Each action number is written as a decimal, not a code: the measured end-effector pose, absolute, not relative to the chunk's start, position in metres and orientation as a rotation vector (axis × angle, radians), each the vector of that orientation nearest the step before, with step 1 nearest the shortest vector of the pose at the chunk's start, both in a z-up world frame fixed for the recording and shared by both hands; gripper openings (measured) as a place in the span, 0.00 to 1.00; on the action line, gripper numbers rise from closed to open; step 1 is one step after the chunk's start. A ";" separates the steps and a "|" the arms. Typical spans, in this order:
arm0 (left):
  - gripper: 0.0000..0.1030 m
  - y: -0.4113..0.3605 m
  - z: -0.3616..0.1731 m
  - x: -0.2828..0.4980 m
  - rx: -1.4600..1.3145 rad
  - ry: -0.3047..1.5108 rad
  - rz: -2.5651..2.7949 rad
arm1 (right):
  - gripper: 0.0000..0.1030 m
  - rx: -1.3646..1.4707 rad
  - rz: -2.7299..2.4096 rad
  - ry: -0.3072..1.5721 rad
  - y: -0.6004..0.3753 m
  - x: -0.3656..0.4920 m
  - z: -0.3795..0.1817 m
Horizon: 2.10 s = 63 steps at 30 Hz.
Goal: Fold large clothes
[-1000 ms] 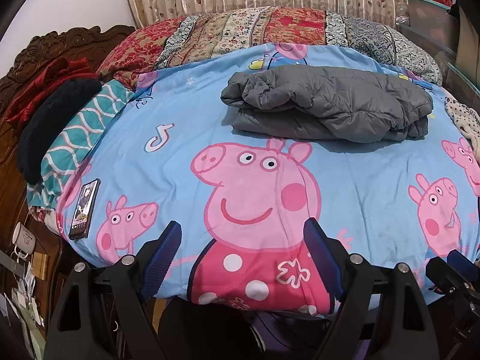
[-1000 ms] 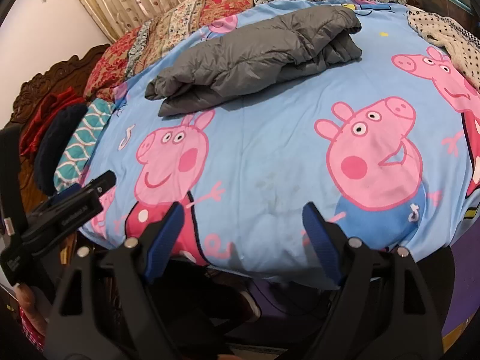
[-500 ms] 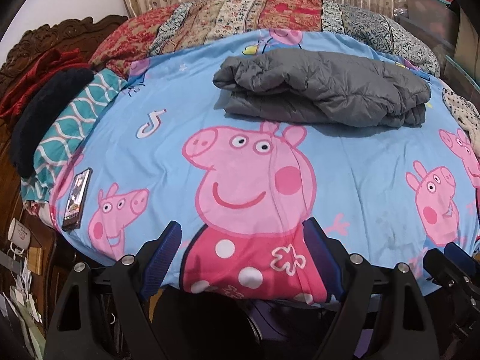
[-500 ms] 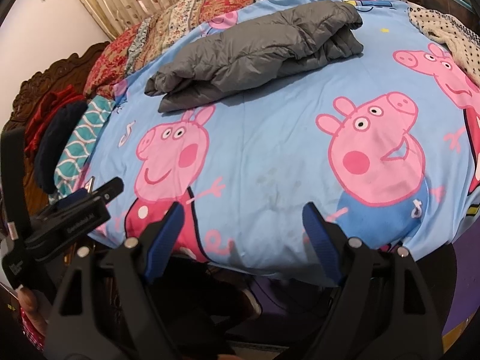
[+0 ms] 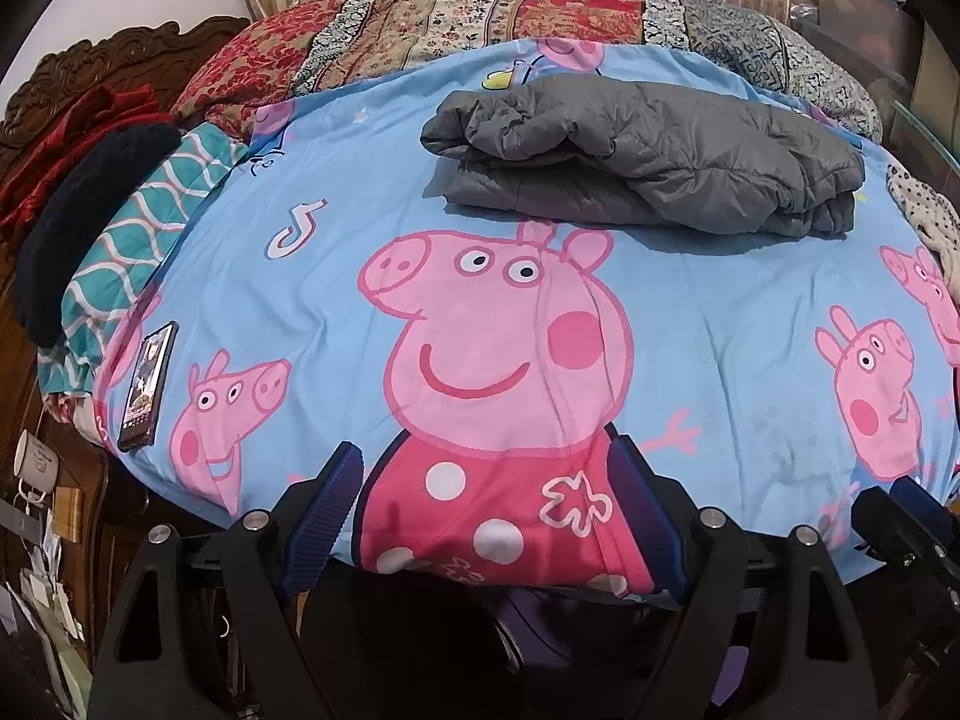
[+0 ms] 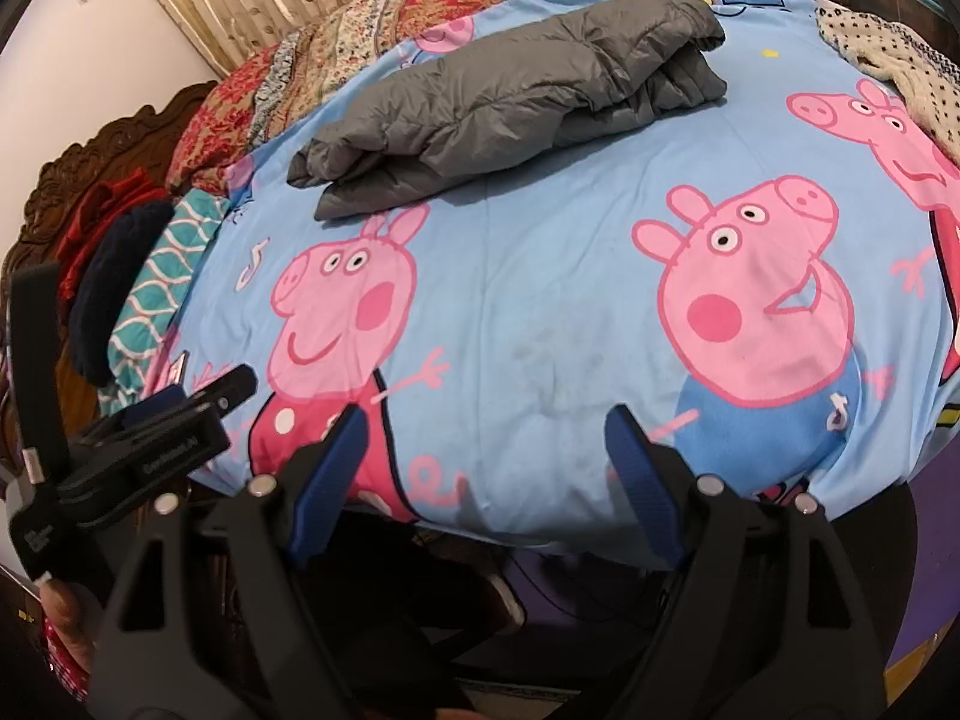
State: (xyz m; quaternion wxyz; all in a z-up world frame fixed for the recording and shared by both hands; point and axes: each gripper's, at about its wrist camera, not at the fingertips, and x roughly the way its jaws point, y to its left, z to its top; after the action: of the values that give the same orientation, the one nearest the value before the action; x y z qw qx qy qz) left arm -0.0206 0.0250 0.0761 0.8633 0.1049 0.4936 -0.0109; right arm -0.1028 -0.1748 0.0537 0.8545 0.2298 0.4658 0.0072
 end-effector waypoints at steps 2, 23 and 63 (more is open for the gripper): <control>0.93 0.024 0.076 -0.021 0.225 1.036 -0.021 | 0.75 0.484 0.014 0.980 -0.174 -0.103 0.054; 0.93 0.024 0.073 -0.021 0.251 1.036 -0.010 | 0.75 0.486 0.015 0.981 -0.175 -0.102 0.053; 0.93 0.022 0.061 -0.015 0.287 1.058 0.000 | 0.75 0.498 0.017 0.993 -0.177 -0.101 0.047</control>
State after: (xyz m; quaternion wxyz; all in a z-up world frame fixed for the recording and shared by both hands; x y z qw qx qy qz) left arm -0.0147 0.0224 0.0611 0.8535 0.1366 0.5030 -0.0001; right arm -0.1007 -0.1773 0.0469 0.8496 0.2362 0.4714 0.0080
